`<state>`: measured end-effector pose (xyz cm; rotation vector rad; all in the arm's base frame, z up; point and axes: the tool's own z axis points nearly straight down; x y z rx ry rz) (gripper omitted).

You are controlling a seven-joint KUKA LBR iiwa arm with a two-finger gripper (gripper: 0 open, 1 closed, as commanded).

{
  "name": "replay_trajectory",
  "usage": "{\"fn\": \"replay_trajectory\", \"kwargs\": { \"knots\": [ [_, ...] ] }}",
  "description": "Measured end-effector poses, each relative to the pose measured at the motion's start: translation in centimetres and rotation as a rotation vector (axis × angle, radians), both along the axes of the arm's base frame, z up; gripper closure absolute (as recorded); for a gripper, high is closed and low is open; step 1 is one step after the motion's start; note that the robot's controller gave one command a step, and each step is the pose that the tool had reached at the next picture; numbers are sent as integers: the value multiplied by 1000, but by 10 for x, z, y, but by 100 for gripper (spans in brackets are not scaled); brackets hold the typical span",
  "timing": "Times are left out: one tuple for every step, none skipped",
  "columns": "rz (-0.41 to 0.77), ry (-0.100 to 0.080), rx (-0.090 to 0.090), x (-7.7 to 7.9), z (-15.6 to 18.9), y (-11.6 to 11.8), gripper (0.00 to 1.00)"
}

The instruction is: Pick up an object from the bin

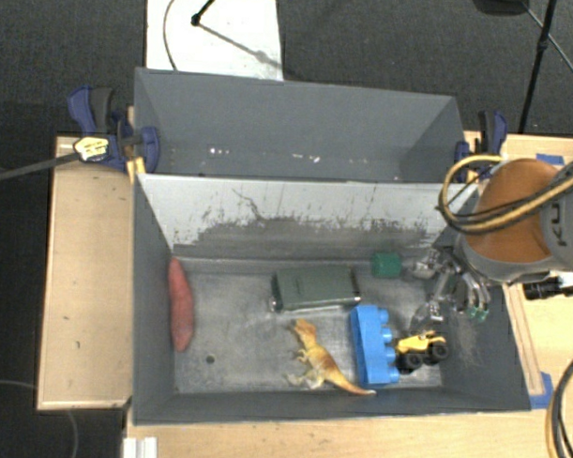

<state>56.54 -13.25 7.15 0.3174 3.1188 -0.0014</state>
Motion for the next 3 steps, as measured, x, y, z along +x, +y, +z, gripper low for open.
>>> {"fn": "replay_trajectory", "kwargs": {
  "knots": [
    [1, 0, 0, 0, 0, 0, 0],
    [417, -22, -8, -72, 4, 31, 100],
    [417, -22, -8, -72, 4, 31, 100]
  ]
}}
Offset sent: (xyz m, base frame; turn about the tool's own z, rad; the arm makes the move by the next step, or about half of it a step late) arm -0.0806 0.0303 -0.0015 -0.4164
